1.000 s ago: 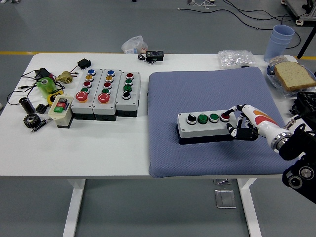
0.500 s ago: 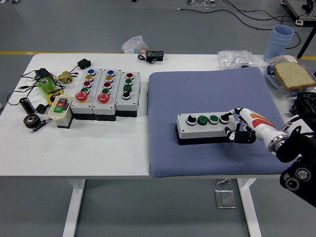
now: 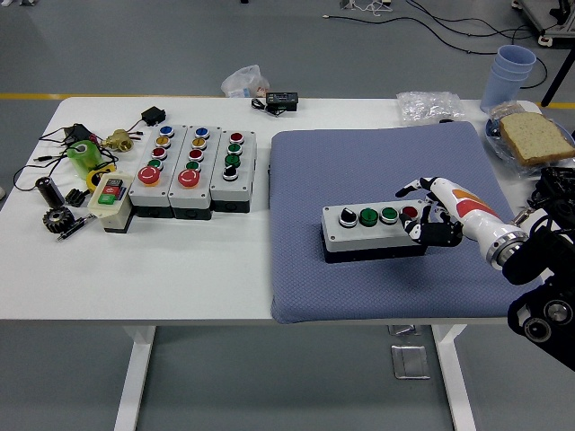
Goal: Pick up the button,place it on the desk,press the button,press the button
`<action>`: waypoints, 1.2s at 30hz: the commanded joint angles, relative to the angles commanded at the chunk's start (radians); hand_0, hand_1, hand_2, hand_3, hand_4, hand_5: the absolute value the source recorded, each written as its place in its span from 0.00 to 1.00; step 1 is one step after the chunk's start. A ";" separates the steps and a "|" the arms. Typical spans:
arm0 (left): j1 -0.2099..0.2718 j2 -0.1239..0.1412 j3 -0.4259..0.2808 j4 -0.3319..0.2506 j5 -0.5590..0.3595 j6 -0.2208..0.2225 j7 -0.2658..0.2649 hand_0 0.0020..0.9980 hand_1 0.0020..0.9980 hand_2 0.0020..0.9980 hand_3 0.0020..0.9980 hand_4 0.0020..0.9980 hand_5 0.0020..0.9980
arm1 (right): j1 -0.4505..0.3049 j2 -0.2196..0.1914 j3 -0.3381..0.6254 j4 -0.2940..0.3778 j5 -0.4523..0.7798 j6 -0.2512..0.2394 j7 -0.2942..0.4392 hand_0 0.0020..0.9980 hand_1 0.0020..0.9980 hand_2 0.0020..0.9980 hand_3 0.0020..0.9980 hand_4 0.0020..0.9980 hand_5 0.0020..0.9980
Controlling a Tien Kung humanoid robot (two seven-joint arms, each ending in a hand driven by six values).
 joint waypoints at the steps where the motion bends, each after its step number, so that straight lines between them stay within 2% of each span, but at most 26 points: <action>1: 0.000 0.000 0.001 0.000 -0.002 0.000 0.000 0.56 0.42 0.43 0.43 0.27 0.39 | 0.000 0.003 -0.004 -0.003 0.000 0.000 0.000 0.16 0.00 0.22 0.70 0.58 0.19; 25: -0.003 0.000 0.001 0.000 -0.011 0.003 -0.002 0.56 0.42 0.43 0.43 0.26 0.39 | 0.009 0.024 -0.078 -0.053 0.017 0.013 -0.007 0.17 0.00 0.23 0.70 0.58 0.19; 30: -0.003 0.000 0.002 0.000 -0.012 0.003 -0.002 0.56 0.42 0.43 0.43 0.27 0.39 | 0.001 0.019 -0.049 -0.033 0.003 0.007 -0.005 0.17 0.00 0.23 0.70 0.59 0.19; 36: -0.003 0.000 0.002 0.000 -0.009 0.003 -0.002 0.56 0.42 0.43 0.43 0.27 0.39 | -0.016 0.001 0.024 0.024 0.001 -0.031 0.015 0.16 0.00 0.23 0.71 0.59 0.19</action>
